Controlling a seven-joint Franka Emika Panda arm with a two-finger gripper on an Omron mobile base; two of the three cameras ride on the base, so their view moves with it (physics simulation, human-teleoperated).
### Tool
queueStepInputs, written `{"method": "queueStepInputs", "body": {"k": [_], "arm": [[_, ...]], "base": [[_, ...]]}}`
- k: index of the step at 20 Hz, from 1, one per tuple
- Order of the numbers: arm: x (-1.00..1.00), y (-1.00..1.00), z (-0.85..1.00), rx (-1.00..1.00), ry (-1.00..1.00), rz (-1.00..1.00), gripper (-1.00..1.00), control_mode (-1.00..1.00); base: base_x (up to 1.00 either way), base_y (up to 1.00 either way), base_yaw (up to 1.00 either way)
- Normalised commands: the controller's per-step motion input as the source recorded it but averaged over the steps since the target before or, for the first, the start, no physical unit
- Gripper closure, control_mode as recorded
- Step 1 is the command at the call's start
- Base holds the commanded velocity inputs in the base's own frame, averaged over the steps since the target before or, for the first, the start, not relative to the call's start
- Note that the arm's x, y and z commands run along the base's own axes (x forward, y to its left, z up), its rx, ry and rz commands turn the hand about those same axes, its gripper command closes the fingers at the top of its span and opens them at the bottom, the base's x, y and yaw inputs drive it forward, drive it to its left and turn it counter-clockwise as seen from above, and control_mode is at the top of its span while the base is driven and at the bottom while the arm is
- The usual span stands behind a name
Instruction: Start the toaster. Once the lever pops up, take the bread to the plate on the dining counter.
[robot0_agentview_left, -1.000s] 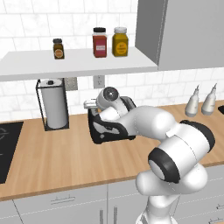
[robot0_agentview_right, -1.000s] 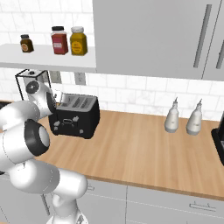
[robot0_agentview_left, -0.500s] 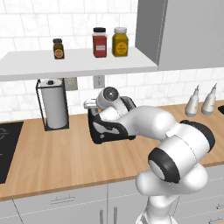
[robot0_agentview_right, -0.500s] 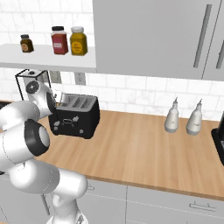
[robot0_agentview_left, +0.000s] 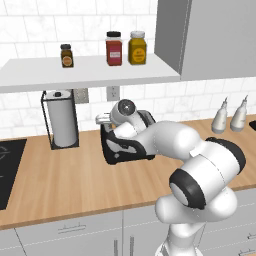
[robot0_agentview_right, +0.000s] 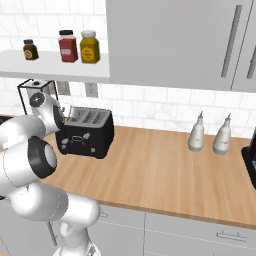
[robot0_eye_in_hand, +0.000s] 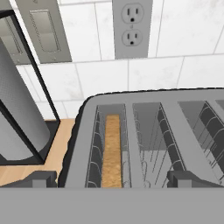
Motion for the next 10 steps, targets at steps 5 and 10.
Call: {"method": "queueStepInputs", "body": {"k": [5, 10], "arm": [[0.0, 0.0, 0.0, 0.0, 0.0, 0.0, -1.0, -1.0], [0.0, 0.0, 0.0, 0.0, 0.0, 0.0, -1.0, -1.0]], "base": [[0.0, 0.0, 0.0], [0.0, 0.0, 0.0]]}}
